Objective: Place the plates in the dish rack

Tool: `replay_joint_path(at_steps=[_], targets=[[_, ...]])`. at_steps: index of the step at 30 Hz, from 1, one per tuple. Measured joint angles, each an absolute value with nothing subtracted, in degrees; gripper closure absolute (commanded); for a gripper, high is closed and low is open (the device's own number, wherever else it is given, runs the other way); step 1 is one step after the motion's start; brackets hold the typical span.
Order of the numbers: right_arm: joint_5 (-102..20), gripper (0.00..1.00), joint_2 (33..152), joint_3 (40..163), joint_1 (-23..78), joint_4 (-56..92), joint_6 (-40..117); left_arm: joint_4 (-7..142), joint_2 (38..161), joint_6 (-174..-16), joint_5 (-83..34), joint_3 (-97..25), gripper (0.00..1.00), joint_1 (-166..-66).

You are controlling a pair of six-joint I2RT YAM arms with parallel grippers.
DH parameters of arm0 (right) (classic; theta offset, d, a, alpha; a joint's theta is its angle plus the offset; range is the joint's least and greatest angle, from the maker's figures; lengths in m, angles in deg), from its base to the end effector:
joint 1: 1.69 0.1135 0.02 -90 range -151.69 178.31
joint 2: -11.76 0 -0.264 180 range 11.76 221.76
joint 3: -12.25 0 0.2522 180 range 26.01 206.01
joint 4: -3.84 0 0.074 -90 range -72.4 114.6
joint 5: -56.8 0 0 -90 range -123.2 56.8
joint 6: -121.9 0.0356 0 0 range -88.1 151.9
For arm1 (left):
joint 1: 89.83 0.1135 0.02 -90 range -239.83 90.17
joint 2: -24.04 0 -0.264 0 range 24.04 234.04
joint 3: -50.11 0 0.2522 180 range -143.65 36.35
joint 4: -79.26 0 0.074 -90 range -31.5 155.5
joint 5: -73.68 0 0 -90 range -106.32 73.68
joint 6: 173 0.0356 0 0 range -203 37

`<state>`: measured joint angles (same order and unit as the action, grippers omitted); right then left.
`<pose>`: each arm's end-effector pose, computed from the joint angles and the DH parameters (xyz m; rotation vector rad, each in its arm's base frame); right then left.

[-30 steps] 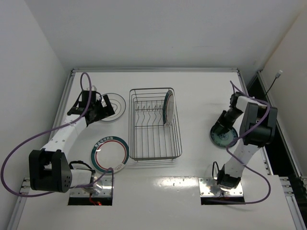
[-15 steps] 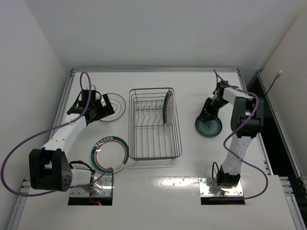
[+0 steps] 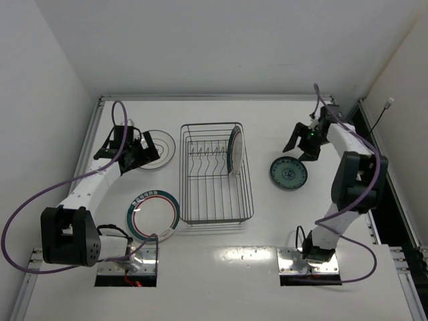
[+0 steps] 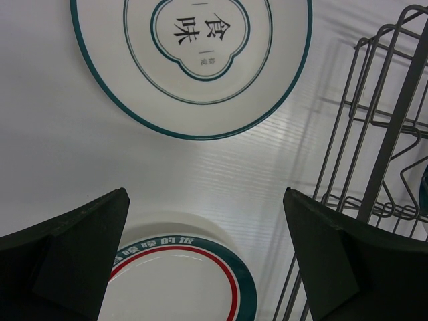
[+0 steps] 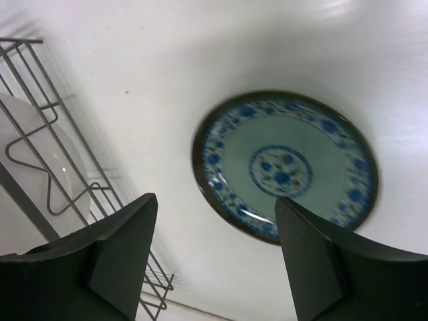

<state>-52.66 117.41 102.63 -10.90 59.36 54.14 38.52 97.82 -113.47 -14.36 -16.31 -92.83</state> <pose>0.3670 -0.0475 0.1997 0.6808 2.7178 0.5309 0.2693 -0.0129 0.2531 -0.5905 2.3492 -0.2274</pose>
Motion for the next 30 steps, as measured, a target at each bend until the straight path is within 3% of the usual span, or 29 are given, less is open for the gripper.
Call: replay_joint_path(at_steps=[6, 17, 21, 30], targets=[[-51.6, 0.35, 115.0, 96.2, -19.9, 58.7, 54.1, 38.4, 98.2, -113.5, -14.4, -16.3, 0.0, -92.8], [-48.9, 0.41, 117.3, 92.8, -25.4, 60.5, 53.9, 38.4, 98.4, -113.5, -14.4, -16.3, 0.0, -92.8], [-51.1, 0.49, 121.1, 92.5, -25.4, 59.9, 53.9, 38.4, 98.7, -113.5, -14.4, -16.3, 0.0, -92.8], [-56.8, 0.76, 122.8, 88.7, -25.2, 57.9, 54.6, 38.4, 98.9, -113.5, -14.6, -16.3, 0.0, -92.8]])
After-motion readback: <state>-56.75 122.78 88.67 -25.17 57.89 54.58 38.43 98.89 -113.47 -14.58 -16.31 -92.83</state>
